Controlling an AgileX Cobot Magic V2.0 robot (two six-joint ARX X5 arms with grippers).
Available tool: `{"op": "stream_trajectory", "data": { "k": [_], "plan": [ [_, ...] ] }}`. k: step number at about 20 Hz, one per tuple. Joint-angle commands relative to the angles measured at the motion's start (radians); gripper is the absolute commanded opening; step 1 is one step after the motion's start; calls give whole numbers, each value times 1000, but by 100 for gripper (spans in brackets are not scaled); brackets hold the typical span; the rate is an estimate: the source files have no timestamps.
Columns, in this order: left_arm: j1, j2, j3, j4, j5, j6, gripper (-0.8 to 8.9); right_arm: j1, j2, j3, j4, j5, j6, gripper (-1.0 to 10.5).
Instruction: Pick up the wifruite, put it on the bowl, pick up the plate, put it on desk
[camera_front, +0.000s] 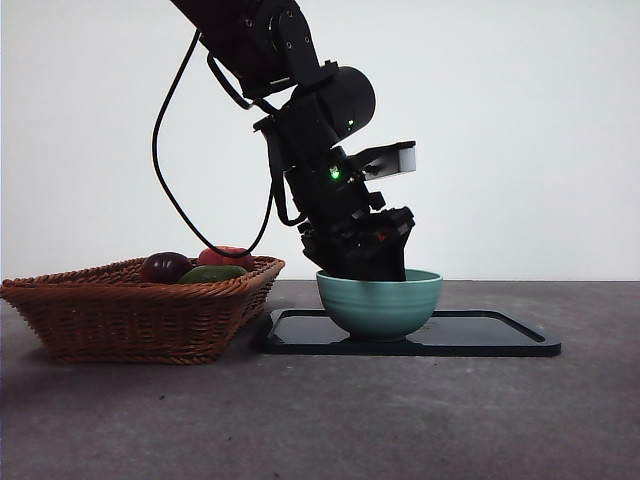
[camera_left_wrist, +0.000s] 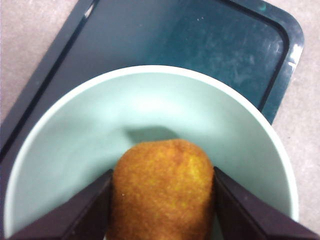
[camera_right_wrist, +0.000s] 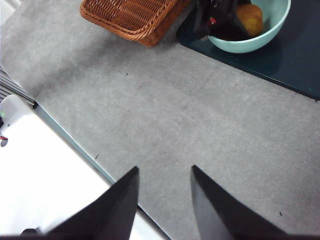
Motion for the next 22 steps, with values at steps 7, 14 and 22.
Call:
{"op": "stream_trajectory", "data": {
  "k": [7,14,22],
  "plan": [
    [-1,-46,280,-110,-1,-101,208,5,4,6,6,-1,6,166],
    [82,-368,343,-211,0,-229,214,5,4,6,6,-1,3,166],
    [233,-711,290,-550,21,-231,219,5,4,6,6,-1,-1,166]
  ]
}}
